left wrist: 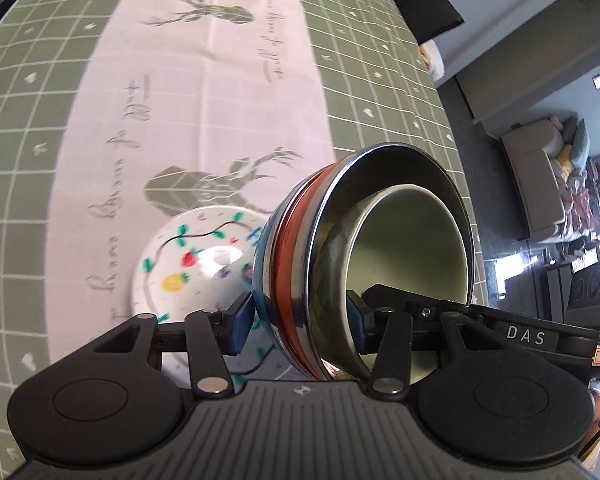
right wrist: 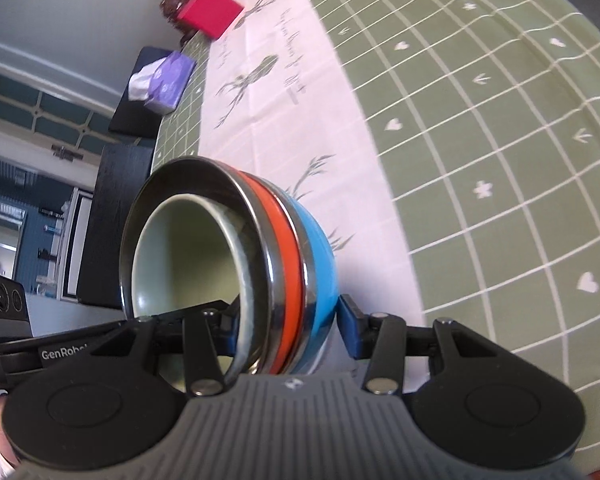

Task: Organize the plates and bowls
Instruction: 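Lower the bowl stack onto the 'Fruity' plate and open the left tool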

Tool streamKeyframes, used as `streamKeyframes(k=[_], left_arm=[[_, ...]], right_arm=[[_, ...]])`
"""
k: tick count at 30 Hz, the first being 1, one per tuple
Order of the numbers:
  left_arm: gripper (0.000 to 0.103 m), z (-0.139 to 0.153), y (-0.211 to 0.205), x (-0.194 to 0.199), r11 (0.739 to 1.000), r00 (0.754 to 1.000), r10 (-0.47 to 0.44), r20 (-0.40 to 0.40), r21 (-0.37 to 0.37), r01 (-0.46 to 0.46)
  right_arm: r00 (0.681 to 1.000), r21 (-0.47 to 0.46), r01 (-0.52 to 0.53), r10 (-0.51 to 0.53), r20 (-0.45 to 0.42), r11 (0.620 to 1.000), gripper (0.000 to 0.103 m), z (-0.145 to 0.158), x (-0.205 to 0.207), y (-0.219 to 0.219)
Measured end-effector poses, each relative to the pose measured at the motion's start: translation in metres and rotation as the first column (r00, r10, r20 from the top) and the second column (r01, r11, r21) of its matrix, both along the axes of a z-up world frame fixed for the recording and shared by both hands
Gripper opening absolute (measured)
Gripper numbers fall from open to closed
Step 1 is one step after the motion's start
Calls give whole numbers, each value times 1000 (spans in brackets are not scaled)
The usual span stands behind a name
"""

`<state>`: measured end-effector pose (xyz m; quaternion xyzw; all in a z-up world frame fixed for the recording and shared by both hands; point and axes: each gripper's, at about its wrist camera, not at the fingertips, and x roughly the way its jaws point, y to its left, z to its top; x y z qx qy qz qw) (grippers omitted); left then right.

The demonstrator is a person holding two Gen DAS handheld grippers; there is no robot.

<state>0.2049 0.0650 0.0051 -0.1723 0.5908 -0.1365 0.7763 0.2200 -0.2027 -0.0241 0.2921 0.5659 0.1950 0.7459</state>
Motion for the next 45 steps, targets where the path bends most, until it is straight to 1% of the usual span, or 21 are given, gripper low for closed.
streamKeyframes(k=[6, 10, 17, 22, 29, 32, 36, 41, 43, 45], left_arm=[[54, -9, 28, -5, 999, 998, 50, -39, -3, -50], [54, -17, 38, -6, 997, 995, 70, -67, -11, -71], [54, -25, 47, -7, 996, 992, 85, -89, -9, -86], [54, -29, 48, -8, 996, 991, 90, -98, -16, -92], [53, -35, 47, -8, 995, 990, 94, -103, -10, -95], [52, -35, 48, -9, 995, 992, 93, -88, -12, -95], [53, -34, 47, -9, 996, 993, 86, -84, -7, -87], [53, -33, 44, -9, 997, 995, 73, -74, 5, -73], [55, -31, 41, -9, 998, 996, 62, -63, 20, -60], [63, -28, 39, -9, 998, 998, 47, -45, 34, -45]], right_arm=[[998, -17, -61, 60, -35, 998, 45, -6, 4, 32], [995, -37, -85, 82, -60, 996, 45, -12, 7, 46], [992, -55, -105, 100, -82, 993, 45, -17, 10, 59], [991, -67, -111, 105, -84, 992, 45, -19, 11, 60], [990, -78, -111, 103, -98, 991, 45, -25, 12, 62], [991, -77, -110, 104, -84, 991, 45, -25, 12, 61], [990, -80, -114, 107, -87, 990, 46, -25, 12, 61], [990, -76, -110, 102, -92, 991, 49, -24, 12, 62], [991, -72, -111, 104, -88, 991, 52, -25, 11, 63], [992, -74, -106, 100, -81, 992, 58, -24, 11, 62]])
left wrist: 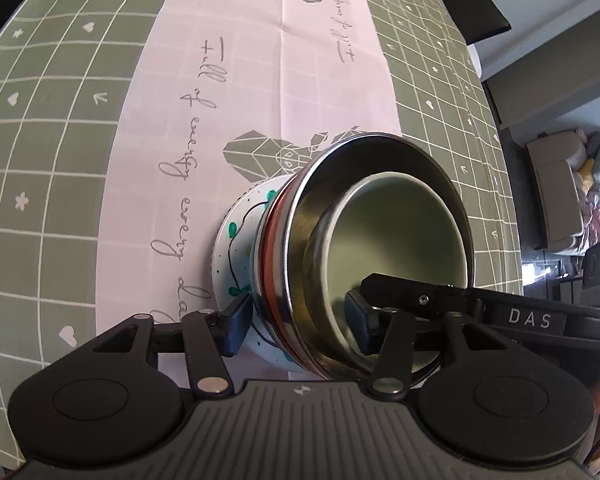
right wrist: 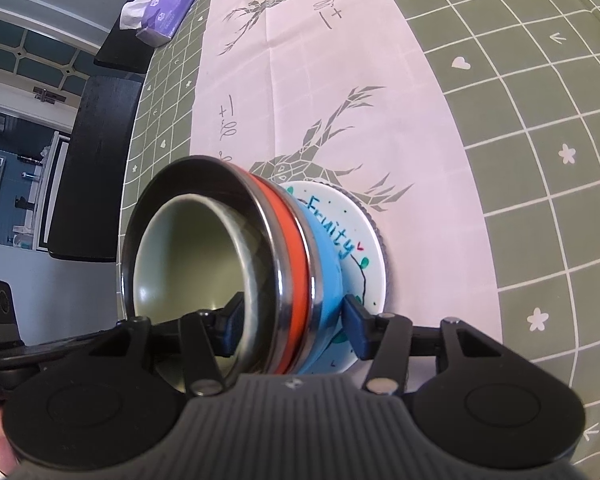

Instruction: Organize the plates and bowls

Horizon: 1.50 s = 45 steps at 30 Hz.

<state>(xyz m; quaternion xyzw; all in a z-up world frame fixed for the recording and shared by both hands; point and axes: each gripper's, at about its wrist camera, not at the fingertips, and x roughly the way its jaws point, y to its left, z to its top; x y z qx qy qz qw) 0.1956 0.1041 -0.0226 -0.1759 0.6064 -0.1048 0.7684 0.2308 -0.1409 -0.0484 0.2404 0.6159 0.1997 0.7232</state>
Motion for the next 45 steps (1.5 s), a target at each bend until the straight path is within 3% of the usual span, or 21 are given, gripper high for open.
streamKeyframes(k=[3, 8, 16, 20, 24, 27, 30, 33, 37, 43, 45], left_arm=[[72, 5, 1, -1, 1000, 999, -12, 33, 14, 12], [75, 11, 1, -1, 999, 997, -30, 64, 21, 29], [75, 43, 2, -14, 995, 984, -61, 168, 83, 48], [75, 75, 0, -29, 991, 954, -84, 287, 123, 50], [78, 111, -13, -51, 975, 891, -149, 430, 212, 61], [81, 132, -29, -75, 961, 818, -197, 540, 272, 53], [83, 140, -45, -102, 952, 743, -225, 630, 305, 30], [83, 135, -59, -129, 951, 688, -207, 695, 309, -25], [84, 113, -75, -159, 953, 626, -172, 760, 290, -89], [83, 85, -86, -192, 955, 520, -129, 844, 246, -163], [81, 77, -88, -201, 953, 496, -126, 859, 244, -181]], right_arm=[[1000, -15, 7, -7, 15, 1000, 64, 1, -1, -2], [1000, 6, 3, -3, 20, 1000, 66, 5, 0, -6], [992, -43, -16, 21, 128, 999, 70, 37, -6, -14], [973, -91, -23, 43, 227, 996, 72, 64, -16, -20], [931, -141, -33, 82, 356, 989, 76, 95, -35, -23], [872, -185, -28, 115, 476, 982, 80, 120, -55, -25], [777, -239, 4, 148, 612, 971, 82, 139, -82, -28], [672, -259, 53, 157, 724, 965, 84, 146, -113, -36], [551, -218, 111, 123, 826, 970, 84, 139, -151, -54], [425, -165, 218, 59, 903, 962, 85, 112, -200, -74], [379, -153, 260, 45, 924, 953, 88, 100, -216, -75]])
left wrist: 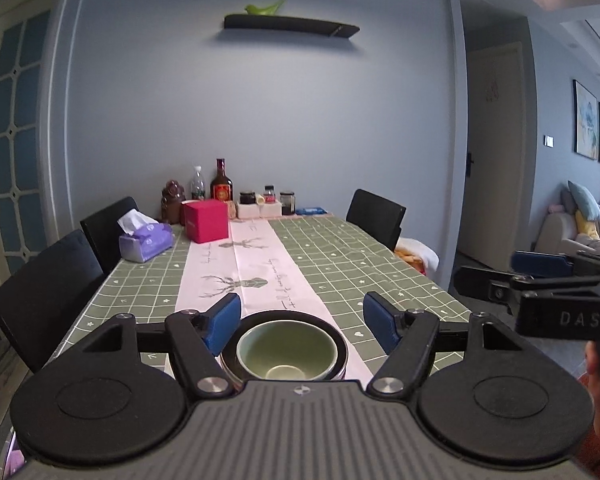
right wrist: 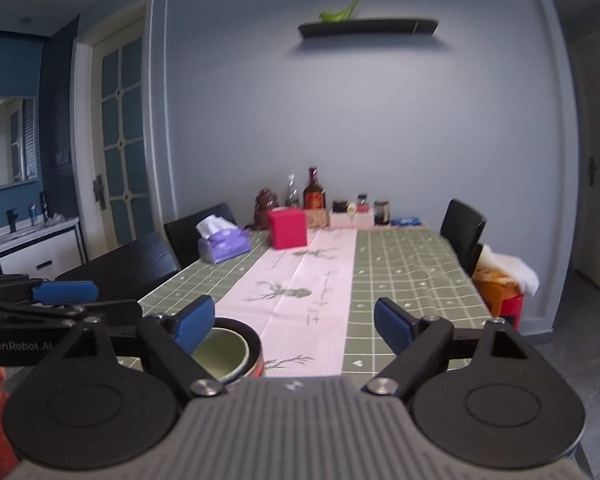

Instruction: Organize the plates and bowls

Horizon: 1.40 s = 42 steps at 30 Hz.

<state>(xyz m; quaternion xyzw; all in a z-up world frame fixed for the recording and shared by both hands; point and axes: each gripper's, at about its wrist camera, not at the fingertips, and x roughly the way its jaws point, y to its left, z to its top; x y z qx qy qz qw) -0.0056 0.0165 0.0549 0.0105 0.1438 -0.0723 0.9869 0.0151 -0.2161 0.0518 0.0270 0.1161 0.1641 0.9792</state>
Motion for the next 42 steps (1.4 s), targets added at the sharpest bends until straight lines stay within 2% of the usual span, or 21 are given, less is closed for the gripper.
streamKeyframes(k=[3, 8, 10, 13, 16, 20, 25, 29, 42], left_arm=[[81, -13, -3, -13, 1000, 1000, 18, 25, 6, -18], [82, -47, 1, -22, 1000, 999, 25, 19, 12, -26], [89, -61, 2, -27, 998, 998, 23, 56, 50, -26], [90, -76, -3, -26, 990, 998, 24, 60, 138, -33], [91, -87, -9, -22, 987, 1000, -3, 16, 163, 1], [91, -97, -13, -15, 989, 998, -16, -58, 146, 24], [91, -107, -15, -15, 983, 995, 10, -98, 183, 8], [91, -106, -13, -15, 988, 993, -7, -114, 150, 25], [91, -103, -11, -14, 990, 993, -8, -121, 136, 25]], right_arm=[[998, -10, 53, -52, 47, 999, 93, -17, -21, 4], [998, 10, 53, -54, 17, 999, 94, -45, -36, 9], [999, -5, 34, -34, -2, 999, 94, -60, -37, 11], [999, -36, 38, -40, -34, 999, 94, -79, -33, 14], [996, 2, 19, -19, -85, 1000, 94, -84, -27, 14], [991, 0, 13, -13, -133, 1000, 94, -93, -21, 18], [988, -38, 25, -31, -150, 999, 94, -100, -19, 22], [989, -47, 23, -30, -144, 999, 94, -100, -19, 24], [990, -59, 28, -36, -136, 998, 94, -99, -19, 26]])
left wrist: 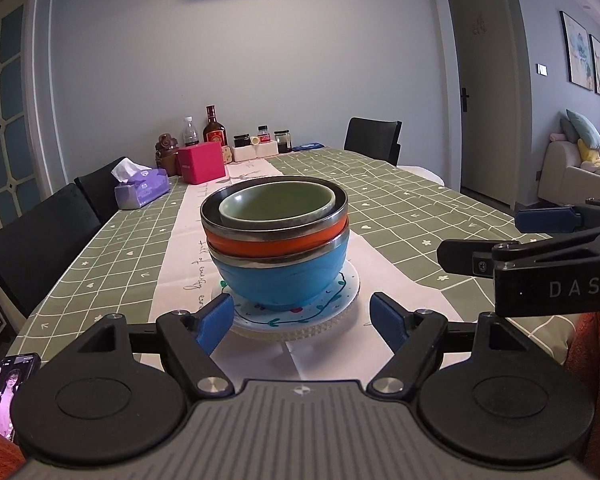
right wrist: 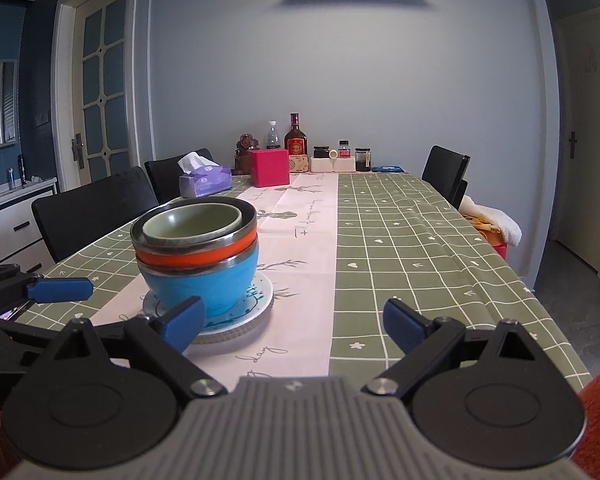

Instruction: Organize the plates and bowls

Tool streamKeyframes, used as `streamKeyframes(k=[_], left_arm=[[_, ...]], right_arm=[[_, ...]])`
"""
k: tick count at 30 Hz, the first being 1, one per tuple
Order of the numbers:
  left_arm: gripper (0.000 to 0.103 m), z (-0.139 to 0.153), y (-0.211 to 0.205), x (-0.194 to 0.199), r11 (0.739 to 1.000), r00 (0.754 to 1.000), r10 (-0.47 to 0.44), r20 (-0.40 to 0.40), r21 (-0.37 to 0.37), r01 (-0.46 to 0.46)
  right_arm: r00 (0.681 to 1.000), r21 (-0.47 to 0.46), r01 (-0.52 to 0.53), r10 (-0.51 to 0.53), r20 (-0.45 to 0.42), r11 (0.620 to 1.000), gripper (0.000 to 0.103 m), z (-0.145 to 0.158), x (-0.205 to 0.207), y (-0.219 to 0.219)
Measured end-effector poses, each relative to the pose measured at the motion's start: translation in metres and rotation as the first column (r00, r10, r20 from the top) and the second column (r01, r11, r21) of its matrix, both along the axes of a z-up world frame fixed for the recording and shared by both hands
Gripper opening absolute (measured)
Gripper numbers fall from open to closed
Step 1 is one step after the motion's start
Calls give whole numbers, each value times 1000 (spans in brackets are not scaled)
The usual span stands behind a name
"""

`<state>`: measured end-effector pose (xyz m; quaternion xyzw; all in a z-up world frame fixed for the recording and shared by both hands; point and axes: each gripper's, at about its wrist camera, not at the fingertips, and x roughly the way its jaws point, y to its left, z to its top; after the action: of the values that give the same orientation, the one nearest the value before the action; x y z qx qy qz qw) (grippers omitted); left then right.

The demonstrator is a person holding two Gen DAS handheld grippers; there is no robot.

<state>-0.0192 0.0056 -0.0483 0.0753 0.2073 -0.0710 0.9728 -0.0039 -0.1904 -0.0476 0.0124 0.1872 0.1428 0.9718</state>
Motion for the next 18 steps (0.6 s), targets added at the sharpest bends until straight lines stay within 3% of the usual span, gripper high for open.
streamKeyframes(k=[18], left_arm=[[91, 3, 4, 1, 999, 1000, 26, -13, -19, -27]], right_arm=[[1000, -1, 10, -10, -2, 1000, 94, -1, 2, 0]])
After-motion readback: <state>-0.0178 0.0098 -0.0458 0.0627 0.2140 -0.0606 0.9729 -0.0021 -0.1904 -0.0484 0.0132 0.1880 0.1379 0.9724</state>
